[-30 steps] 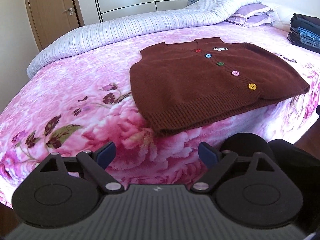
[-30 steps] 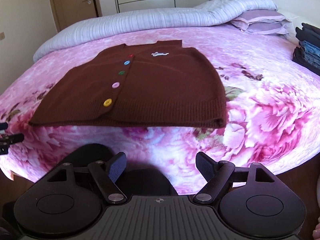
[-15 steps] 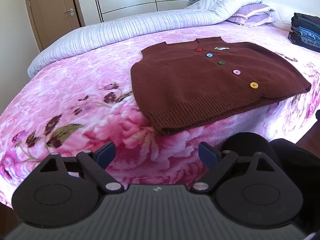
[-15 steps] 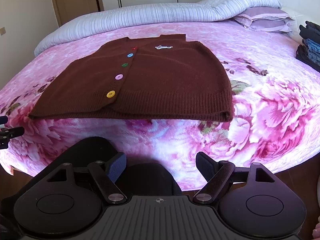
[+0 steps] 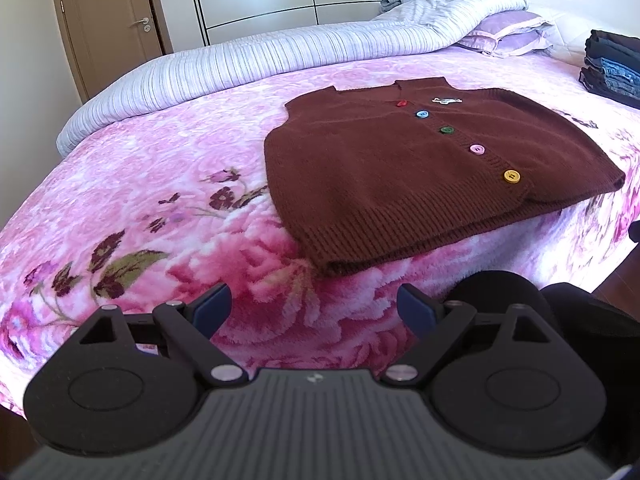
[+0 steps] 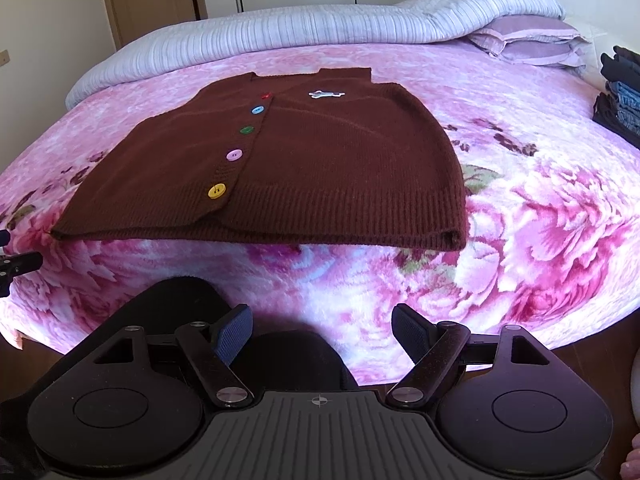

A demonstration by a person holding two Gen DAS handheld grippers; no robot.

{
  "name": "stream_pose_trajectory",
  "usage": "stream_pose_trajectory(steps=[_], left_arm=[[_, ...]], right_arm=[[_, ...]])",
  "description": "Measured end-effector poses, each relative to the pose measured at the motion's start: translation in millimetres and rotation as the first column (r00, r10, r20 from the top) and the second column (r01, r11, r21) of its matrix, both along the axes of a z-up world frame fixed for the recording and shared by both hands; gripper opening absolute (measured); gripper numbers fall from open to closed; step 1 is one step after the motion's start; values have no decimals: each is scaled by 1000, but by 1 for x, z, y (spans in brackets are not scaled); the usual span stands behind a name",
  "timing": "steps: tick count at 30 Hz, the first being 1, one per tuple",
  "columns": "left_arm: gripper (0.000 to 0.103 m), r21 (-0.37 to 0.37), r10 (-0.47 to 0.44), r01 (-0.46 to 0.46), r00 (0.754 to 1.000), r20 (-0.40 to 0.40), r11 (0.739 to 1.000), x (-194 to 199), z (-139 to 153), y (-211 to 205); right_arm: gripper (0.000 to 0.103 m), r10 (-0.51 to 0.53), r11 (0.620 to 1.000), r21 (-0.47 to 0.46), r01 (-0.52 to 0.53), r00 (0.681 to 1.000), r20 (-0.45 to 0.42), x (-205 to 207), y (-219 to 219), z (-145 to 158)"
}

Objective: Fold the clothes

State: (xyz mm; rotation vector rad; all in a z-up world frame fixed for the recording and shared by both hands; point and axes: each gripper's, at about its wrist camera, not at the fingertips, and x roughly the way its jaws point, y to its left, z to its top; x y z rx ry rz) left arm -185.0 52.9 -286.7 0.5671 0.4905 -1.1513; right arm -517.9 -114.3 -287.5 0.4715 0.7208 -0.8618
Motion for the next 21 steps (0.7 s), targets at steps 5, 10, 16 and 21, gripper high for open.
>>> stream_pose_trajectory(steps=[5, 10, 16, 21], left_arm=[[87, -7, 3, -3, 1000, -2, 1000, 1, 0, -1], [87, -23, -46, 48, 997, 62, 999, 2, 3, -1], [88, 13, -146, 152, 920, 364, 988, 20, 9, -7], [88, 26, -206, 218, 867, 454, 976, 62, 14, -15]], right_arm=[[80, 9, 1000, -9, -9, 1000, -13, 6, -2, 1], [80, 54, 996, -71, -56, 998, -29, 18, 5, 9], [80, 345, 890, -281, -358, 934, -97, 75, 39, 32], [79, 582, 716, -336, -613, 789, -198, 149, 67, 29]])
